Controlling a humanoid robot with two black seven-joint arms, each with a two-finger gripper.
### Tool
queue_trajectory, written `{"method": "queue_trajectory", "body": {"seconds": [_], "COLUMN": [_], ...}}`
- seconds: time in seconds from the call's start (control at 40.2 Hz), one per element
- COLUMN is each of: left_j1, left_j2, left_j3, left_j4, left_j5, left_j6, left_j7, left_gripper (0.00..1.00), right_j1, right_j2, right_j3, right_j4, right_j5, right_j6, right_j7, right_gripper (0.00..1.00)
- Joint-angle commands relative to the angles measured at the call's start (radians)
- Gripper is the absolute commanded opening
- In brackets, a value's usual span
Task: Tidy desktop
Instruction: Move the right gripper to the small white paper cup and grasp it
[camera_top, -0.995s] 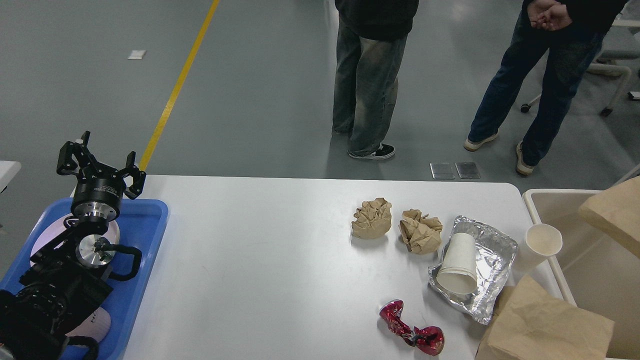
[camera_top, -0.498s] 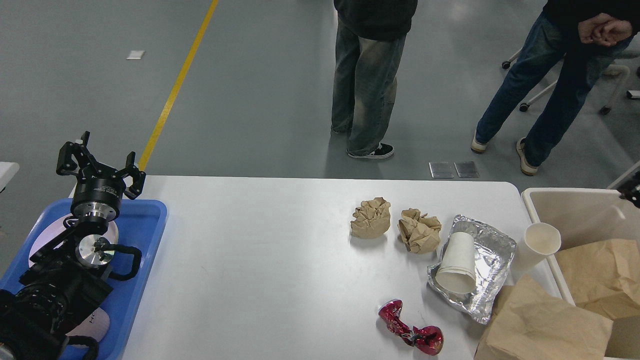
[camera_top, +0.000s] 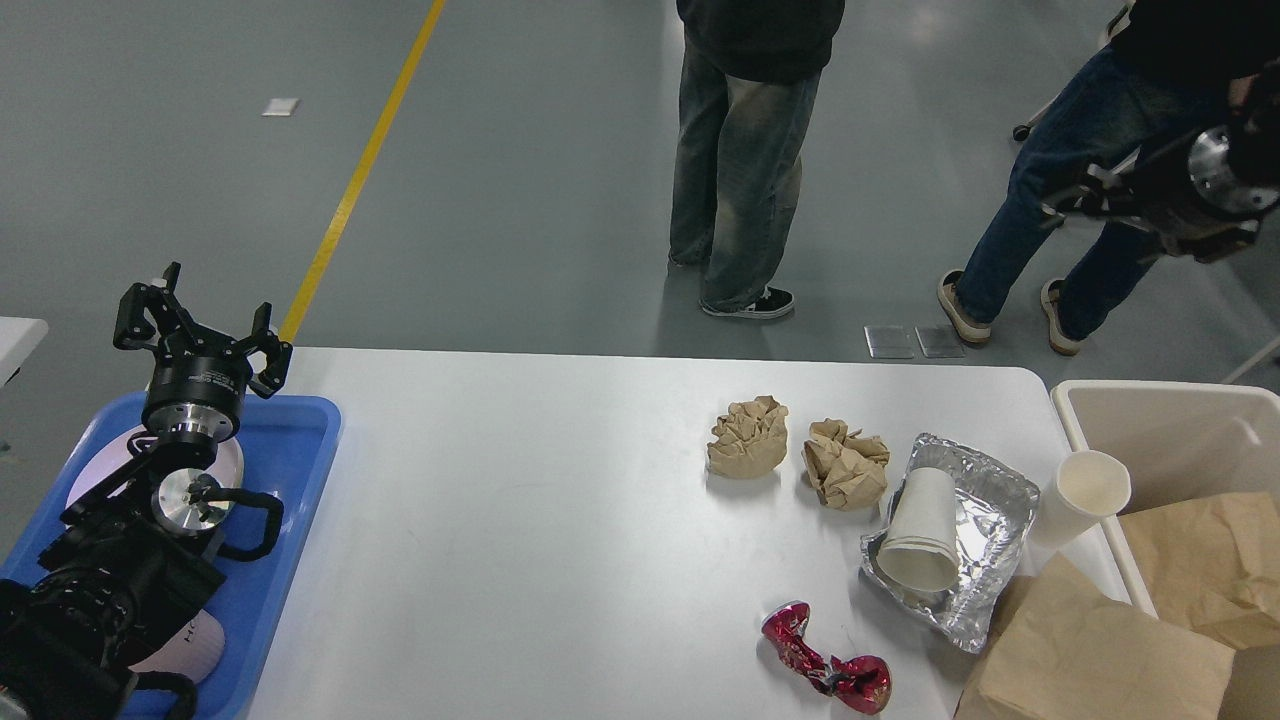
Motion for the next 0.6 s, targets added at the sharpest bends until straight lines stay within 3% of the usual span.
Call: {"method": "queue_trajectory", "body": {"seconds": [0.0,0.274,0.373,0.572], "left_j1": [0.0,0.0,0.0,0.0], "left_j2": [0.0,0.0,0.0,0.0], "left_j3": [0.0,0.0,0.0,0.0], "left_j4": [0.0,0.0,0.0,0.0], "left_j5": [0.0,0.0,0.0,0.0], "left_j6": [0.0,0.0,0.0,0.0], "left_j7": [0.0,0.0,0.0,0.0], "left_gripper": [0.96,0.96,0.96,0.96], "right_j1": [0.161,0.205,0.112,-0.126], "right_j2": [0.038,0.042,0.027,-0.069], "right_j3": [0.0,-0.019,-0.045,-0.053], "right_j4": [0.091,0.157,0.154,0.137], "right_j5": [0.003,-0.007,-0.01,-0.01], "right_j6": [0.222,0.222,0.221,0.106], "right_j7": [0.0,-0.001,-0.001,-0.001], "right_gripper": [1.0,1.0,1.0,1.0]}}
